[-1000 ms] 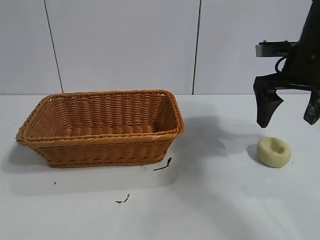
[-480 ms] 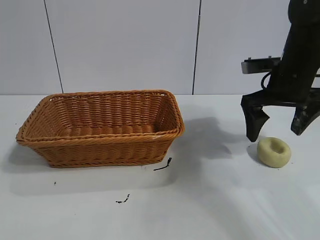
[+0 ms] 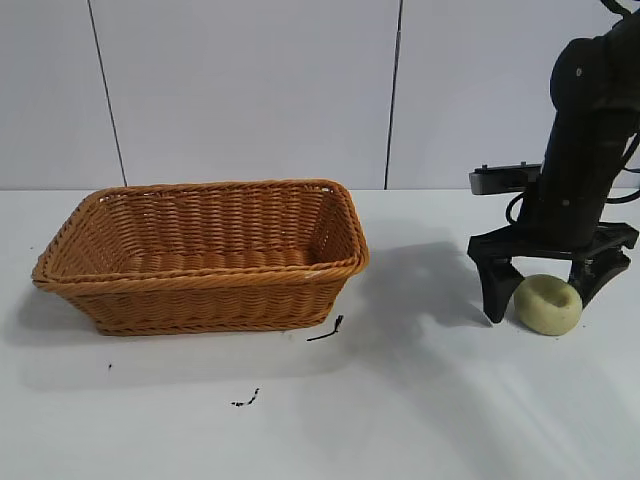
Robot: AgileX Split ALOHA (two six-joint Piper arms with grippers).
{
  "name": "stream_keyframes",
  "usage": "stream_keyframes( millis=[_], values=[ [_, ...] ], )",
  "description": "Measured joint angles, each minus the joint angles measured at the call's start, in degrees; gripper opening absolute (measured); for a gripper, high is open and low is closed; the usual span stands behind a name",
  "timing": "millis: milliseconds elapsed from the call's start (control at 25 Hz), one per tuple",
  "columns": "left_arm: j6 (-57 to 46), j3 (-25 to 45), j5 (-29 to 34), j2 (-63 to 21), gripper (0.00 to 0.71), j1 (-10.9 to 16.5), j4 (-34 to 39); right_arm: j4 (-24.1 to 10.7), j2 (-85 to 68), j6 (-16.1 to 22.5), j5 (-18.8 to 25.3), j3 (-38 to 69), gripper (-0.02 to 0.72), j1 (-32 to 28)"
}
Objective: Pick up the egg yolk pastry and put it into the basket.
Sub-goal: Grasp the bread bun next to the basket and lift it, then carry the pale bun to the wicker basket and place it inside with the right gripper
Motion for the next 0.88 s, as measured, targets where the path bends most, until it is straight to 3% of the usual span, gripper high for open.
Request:
stream_keyframes(
  millis=[40, 80, 200, 360, 880],
  values=[
    [0.00, 0.00, 0.00, 0.00, 0.696, 0.00, 0.00, -0.15, 0.00, 0.00, 0.00, 0.00, 0.414, 0.00],
    [0.00, 0.00, 0.00, 0.00, 0.696, 0.00, 0.00, -0.19, 0.00, 0.00, 0.00, 0.00, 0.333, 0.00],
    [0.00, 0.00, 0.00, 0.00, 0.696, 0.00, 0.00, -0.19, -0.06, 0.00, 0.30, -0.17, 0.176, 0.00],
    [0.00, 0.00, 0.00, 0.00, 0.696, 0.00, 0.00, -0.19, -1.28, 0.00, 4.67, -3.15, 0.134, 0.00],
    [0.00, 0.00, 0.00, 0.00, 0.696, 0.00, 0.00, -1.12, -9.11, -0.17, 23.82, -29.95, 0.126, 2.16]
  ],
)
